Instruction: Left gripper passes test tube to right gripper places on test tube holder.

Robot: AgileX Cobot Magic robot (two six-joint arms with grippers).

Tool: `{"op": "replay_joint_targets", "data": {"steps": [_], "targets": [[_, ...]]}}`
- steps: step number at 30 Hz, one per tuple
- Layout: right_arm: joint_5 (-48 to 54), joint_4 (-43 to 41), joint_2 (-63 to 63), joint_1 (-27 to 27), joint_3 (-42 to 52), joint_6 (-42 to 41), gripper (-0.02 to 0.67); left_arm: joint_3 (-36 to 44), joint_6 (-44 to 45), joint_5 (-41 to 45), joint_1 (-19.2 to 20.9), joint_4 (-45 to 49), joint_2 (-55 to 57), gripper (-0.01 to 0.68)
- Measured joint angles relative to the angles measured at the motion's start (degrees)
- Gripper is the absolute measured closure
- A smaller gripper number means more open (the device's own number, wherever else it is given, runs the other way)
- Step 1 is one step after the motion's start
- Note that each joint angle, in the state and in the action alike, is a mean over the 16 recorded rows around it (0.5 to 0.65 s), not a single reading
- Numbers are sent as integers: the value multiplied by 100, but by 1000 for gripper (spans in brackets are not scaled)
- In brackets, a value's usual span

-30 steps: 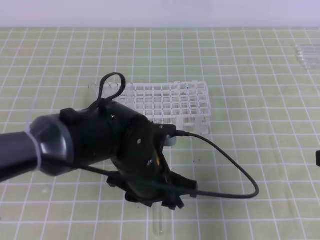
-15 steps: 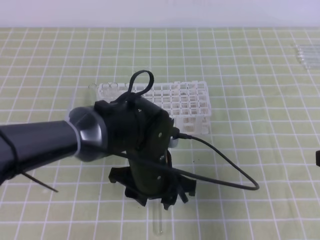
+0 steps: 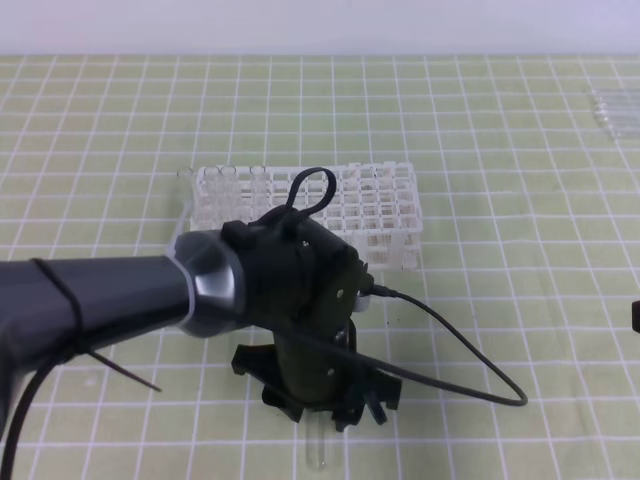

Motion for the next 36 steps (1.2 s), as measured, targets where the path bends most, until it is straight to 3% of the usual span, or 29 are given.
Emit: {"op": "replay_joint_targets", "data": {"steps": [36], "targets": [[45, 0, -10, 129, 0, 0, 651, -2, 140, -60, -33, 321, 137, 652]]}}
